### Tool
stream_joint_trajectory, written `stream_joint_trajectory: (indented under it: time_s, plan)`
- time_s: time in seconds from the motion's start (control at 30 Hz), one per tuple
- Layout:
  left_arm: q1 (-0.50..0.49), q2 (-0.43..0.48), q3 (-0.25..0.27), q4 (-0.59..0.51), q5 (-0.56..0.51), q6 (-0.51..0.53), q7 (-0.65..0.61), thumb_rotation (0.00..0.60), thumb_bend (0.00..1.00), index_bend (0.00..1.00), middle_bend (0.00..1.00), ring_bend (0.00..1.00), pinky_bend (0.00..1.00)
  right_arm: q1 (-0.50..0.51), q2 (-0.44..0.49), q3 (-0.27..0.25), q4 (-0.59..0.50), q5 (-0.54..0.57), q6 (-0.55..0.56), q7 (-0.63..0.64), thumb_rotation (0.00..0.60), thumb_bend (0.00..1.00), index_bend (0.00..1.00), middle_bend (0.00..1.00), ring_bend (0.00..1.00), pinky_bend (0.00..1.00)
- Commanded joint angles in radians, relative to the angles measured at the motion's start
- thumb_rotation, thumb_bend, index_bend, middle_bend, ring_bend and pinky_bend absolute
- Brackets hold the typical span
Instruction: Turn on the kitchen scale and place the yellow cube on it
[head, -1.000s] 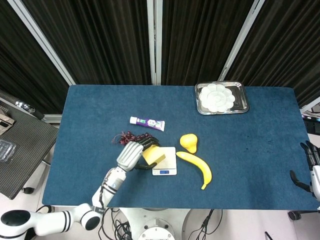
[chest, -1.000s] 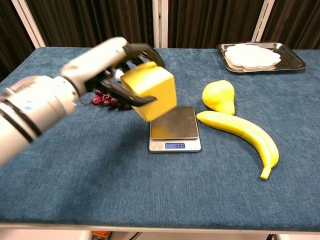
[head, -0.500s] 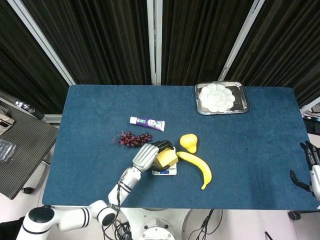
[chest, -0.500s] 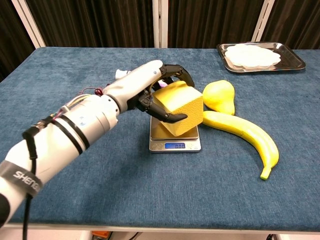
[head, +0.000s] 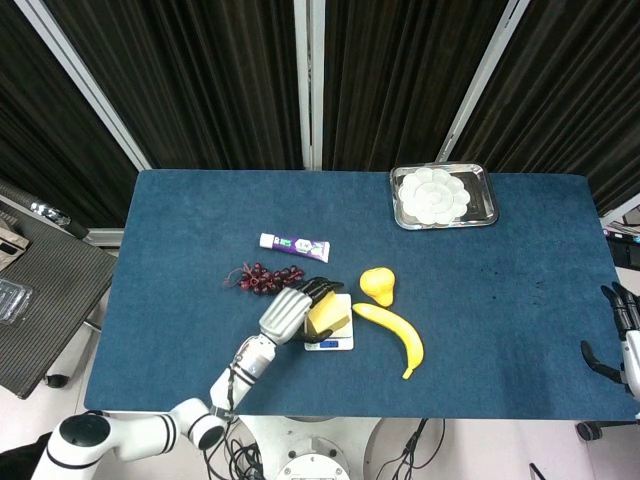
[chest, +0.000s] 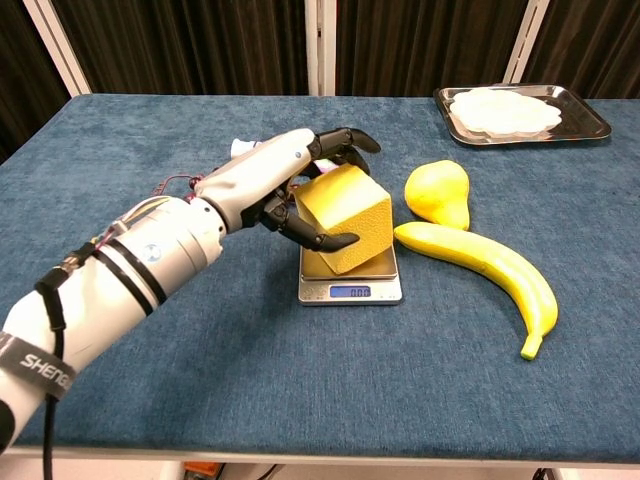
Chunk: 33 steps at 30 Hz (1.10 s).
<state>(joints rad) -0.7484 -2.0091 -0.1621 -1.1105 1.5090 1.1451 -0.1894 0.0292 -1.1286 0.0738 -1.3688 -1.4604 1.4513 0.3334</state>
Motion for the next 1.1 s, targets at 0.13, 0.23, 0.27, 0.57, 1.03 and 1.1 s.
stream_joint_trajectory:
  time_s: [0.13, 0.23, 0.27, 0.57, 1.03, 1.1]
  plan:
    - [0.011, 0.046, 0.011, -0.048, 0.010, 0.012, 0.001, 0.600, 0.28, 0.05, 0.00, 0.00, 0.13, 0.001, 0.001, -0.003, -0.013, -0.004, 0.001, -0.015, 0.600, 0.29, 0.00, 0.00, 0.00, 0.00]
    - [0.018, 0.071, 0.007, -0.080, 0.015, 0.032, 0.007, 0.600, 0.26, 0.05, 0.00, 0.00, 0.10, 0.002, 0.004, -0.003, -0.025, -0.007, 0.002, -0.026, 0.600, 0.29, 0.00, 0.00, 0.00, 0.00]
    - [0.022, 0.088, 0.007, -0.103, 0.015, 0.035, 0.012, 0.600, 0.26, 0.05, 0.00, 0.00, 0.10, 0.001, 0.006, -0.004, -0.031, -0.009, 0.005, -0.029, 0.600, 0.29, 0.00, 0.00, 0.00, 0.00]
    - [0.184, 0.383, 0.067, -0.424, 0.020, 0.202, 0.227, 0.600, 0.23, 0.05, 0.06, 0.00, 0.08, -0.004, 0.012, -0.010, -0.051, -0.025, 0.023, -0.049, 0.600, 0.29, 0.00, 0.00, 0.00, 0.00]
    - [0.538, 0.755, 0.278, -0.424, -0.033, 0.430, 0.364, 0.600, 0.23, 0.08, 0.07, 0.00, 0.06, 0.003, -0.034, -0.047, -0.048, -0.130, 0.073, -0.196, 0.600, 0.26, 0.00, 0.00, 0.00, 0.00]
    - [0.559, 0.759, 0.284, -0.402, -0.020, 0.445, 0.350, 0.600, 0.23, 0.08, 0.07, 0.00, 0.06, 0.004, -0.041, -0.048, -0.049, -0.132, 0.074, -0.216, 0.600, 0.26, 0.00, 0.00, 0.00, 0.00]
